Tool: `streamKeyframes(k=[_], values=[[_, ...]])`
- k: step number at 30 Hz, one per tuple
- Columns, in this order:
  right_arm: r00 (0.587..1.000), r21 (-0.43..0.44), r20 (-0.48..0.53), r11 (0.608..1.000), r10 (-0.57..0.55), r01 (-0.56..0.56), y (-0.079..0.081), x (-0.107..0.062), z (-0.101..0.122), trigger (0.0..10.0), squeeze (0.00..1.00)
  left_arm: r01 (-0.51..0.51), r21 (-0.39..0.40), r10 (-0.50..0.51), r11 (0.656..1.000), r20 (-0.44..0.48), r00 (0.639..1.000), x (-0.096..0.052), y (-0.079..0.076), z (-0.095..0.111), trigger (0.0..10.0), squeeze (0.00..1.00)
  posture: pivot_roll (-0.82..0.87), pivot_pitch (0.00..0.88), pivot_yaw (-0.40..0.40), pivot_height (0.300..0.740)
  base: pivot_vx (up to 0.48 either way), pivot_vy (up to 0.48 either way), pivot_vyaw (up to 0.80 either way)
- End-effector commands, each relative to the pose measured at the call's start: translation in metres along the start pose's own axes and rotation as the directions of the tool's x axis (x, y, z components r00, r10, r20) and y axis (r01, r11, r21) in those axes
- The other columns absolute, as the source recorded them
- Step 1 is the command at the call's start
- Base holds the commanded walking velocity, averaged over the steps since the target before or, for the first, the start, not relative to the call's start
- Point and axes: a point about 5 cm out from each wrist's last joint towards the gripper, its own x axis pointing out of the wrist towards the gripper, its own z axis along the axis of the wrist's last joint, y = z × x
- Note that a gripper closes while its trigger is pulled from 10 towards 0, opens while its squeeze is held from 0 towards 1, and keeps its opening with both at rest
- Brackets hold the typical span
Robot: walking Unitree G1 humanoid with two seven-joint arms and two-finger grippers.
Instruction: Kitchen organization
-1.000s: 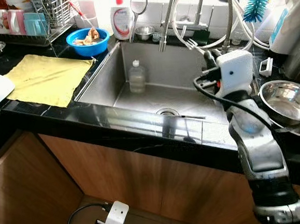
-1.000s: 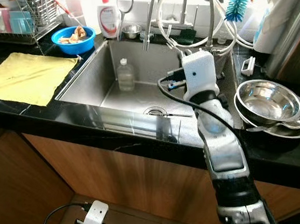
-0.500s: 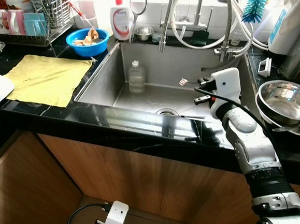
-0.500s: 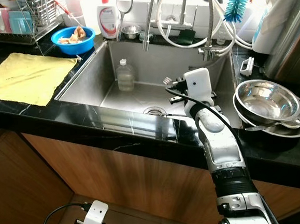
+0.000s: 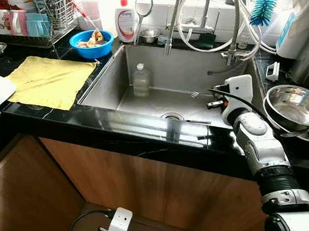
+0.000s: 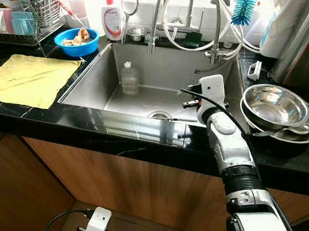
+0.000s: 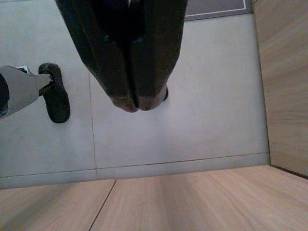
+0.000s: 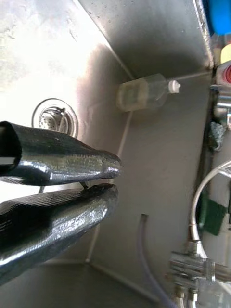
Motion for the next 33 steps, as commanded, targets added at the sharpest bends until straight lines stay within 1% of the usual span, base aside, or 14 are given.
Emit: streamKeyframes(k=[1, 10, 18, 19, 20, 21, 22, 32, 33], values=[[1.000, 0.013, 0.017, 1.000, -0.011, 0.011, -0.003, 0.001, 0.003, 10.0, 0.00, 0.003, -0.002, -0.003, 1.000, -0.012, 1.000, -0.001, -0.002, -0.006, 10.0, 0.00, 0.03, 0.000, -0.065, 0.740, 0.000, 0.000, 0.00], [1.000, 0.031, 0.007, 1.000, -0.006, 0.006, -0.003, 0.001, -0.003, 10.0, 0.00, 0.007, 0.004, -0.007, 1.000, -0.012, 1.000, -0.001, -0.002, -0.006, 10.0, 0.00, 0.03, 0.000, -0.064, 0.740, 0.000, 0.000, 0.00], [1.000, 0.051, 0.001, 0.998, -0.023, 0.023, -0.005, -0.002, -0.011, 10.0, 0.00, 0.008, 0.010, -0.008, 1.000, -0.014, 1.000, -0.001, -0.002, -0.007, 10.0, 0.00, 0.03, 0.000, -0.063, 0.740, 0.000, 0.000, 0.00], [1.000, 0.053, 0.000, 0.998, -0.024, 0.023, -0.005, -0.002, -0.012, 10.0, 0.27, 0.008, 0.010, -0.008, 1.000, -0.014, 1.000, -0.001, -0.002, -0.007, 10.0, 0.00, 0.03, 0.000, -0.062, 0.740, 0.000, 0.000, 0.00], [1.000, 0.055, -0.001, 0.998, -0.024, 0.024, -0.005, -0.003, -0.013, 10.0, 0.27, 0.008, 0.010, -0.008, 1.000, -0.014, 1.000, -0.001, -0.002, -0.007, 10.0, 0.00, 0.03, 0.000, -0.062, 0.740, 0.000, 0.000, 0.00], [1.000, 0.056, -0.001, 0.998, -0.024, 0.024, -0.004, -0.003, -0.014, 10.0, 0.95, 0.009, 0.011, -0.008, 1.000, -0.014, 1.000, -0.001, -0.002, -0.007, 10.0, 0.00, 0.03, 0.000, -0.062, 0.740, 0.000, 0.000, 0.00], [1.000, 0.060, 0.002, 0.998, -0.025, 0.025, -0.004, -0.004, -0.014, 10.0, 1.00, 0.009, 0.011, -0.009, 1.000, -0.013, 1.000, -0.001, -0.002, -0.006, 10.0, 0.00, 0.03, 0.000, -0.061, 0.740, 0.000, 0.000, 0.00], [0.999, 0.066, 0.024, 0.997, -0.034, 0.033, -0.001, -0.005, -0.011, 10.0, 0.99, 0.007, 0.006, -0.007, 1.000, -0.011, 1.000, -0.001, -0.002, -0.006, 10.0, 0.00, 0.03, 0.000, -0.063, 0.740, 0.000, 0.000, 0.00], [0.999, 0.060, 0.033, 0.998, -0.031, 0.029, 0.000, -0.005, -0.008, 10.0, 0.00, 0.007, 0.005, -0.007, 1.000, -0.011, 1.000, -0.001, -0.002, -0.006, 10.0, 0.00, 0.03, 0.000, -0.063, 0.740, 0.000, 0.000, 0.00]])
